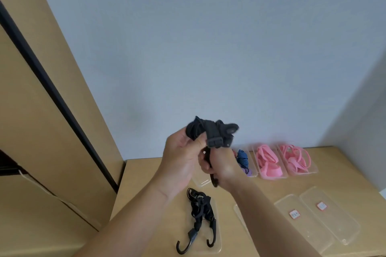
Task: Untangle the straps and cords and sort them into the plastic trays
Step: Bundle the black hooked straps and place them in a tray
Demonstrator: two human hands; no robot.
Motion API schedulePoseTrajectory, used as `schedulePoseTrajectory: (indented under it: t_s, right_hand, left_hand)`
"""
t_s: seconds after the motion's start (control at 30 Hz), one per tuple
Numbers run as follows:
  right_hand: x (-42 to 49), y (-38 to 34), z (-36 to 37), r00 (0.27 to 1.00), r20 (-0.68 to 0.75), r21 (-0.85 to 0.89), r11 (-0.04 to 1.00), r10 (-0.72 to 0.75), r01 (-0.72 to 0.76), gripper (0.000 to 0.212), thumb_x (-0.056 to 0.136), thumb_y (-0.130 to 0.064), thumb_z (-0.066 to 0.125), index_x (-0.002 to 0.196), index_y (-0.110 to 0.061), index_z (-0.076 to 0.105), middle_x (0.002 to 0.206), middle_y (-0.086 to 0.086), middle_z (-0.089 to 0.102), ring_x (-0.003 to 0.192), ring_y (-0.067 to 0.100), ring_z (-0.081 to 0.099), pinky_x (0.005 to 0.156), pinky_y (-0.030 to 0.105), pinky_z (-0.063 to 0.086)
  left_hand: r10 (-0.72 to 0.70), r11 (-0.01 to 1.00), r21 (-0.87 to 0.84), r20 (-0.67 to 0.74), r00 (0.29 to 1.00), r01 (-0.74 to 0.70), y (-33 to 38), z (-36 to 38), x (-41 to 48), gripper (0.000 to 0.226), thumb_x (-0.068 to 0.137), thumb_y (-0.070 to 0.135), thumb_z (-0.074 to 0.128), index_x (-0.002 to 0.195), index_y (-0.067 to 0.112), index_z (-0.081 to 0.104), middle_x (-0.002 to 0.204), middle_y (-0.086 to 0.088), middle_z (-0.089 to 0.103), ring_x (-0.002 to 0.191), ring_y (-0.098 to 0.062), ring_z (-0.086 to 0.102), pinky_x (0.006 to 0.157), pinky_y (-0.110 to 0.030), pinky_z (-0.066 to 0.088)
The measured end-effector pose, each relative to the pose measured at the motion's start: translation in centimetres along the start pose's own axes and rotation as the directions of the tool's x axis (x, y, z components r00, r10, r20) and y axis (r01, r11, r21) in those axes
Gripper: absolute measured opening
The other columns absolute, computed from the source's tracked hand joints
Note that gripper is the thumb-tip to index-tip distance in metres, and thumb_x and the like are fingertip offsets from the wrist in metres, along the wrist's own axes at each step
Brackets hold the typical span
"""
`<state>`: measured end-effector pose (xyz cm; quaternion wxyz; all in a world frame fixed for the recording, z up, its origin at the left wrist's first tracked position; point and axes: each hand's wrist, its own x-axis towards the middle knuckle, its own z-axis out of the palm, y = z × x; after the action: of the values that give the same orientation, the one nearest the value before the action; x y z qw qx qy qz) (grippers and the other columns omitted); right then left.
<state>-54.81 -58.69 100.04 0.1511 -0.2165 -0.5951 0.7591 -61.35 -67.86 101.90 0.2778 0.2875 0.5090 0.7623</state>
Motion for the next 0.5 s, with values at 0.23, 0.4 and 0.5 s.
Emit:
schedulePoseTrajectory:
  t_s: [0.23, 0.4, 0.5]
  right_hand:
    - [-1.7, -0.8, 0.3, 1.000, -0.002, -0.598, 0.801, -0.015, 0.011, 0.035, 0.102, -0.027, 0.045, 0.078, -0.004, 0.058, 0.057, -0.009, 0.040, 0.054, 0.011, 0.034, 0.058, 0.028, 0.029]
    - [-2.7, -1.1, 0.3, 0.987, 0.044, -0.878, 0.465, -0.158, 0.113, 0.018, 0.099, -0.027, 0.053, 0.085, -0.018, 0.047, 0.074, -0.004, 0.050, 0.063, 0.012, 0.044, 0.054, 0.024, 0.030]
    - [-3.2, -0.9, 0.9, 0.919, 0.012, -0.935, 0.322, -0.393, 0.150, 0.020, 0.098, -0.036, 0.056, 0.091, -0.017, 0.055, 0.083, 0.001, 0.059, 0.072, 0.019, 0.054, 0.059, 0.031, 0.040]
  left_hand:
    - [0.069, 0.952, 0.305, -0.186, 0.980, -0.010, -1.6, -1.9, 0.6, 0.007, 0.095, 0.009, 0.067, 0.098, 0.005, 0.070, 0.095, -0.006, 0.075, 0.084, -0.020, 0.068, 0.064, -0.026, 0.056]
    - [0.218, 0.845, 0.528, -0.201, 0.955, -0.082, -2.0, -2.5, 0.7, 0.007, 0.091, 0.017, 0.069, 0.098, 0.014, 0.068, 0.093, 0.005, 0.074, 0.087, -0.014, 0.069, 0.077, -0.024, 0.053]
    - [0.280, 0.830, 0.545, -0.225, 0.933, -0.117, -1.3, -2.3, 0.7, 0.005, 0.095, 0.006, 0.067, 0.098, 0.010, 0.067, 0.093, 0.003, 0.073, 0.086, -0.007, 0.067, 0.076, -0.017, 0.052]
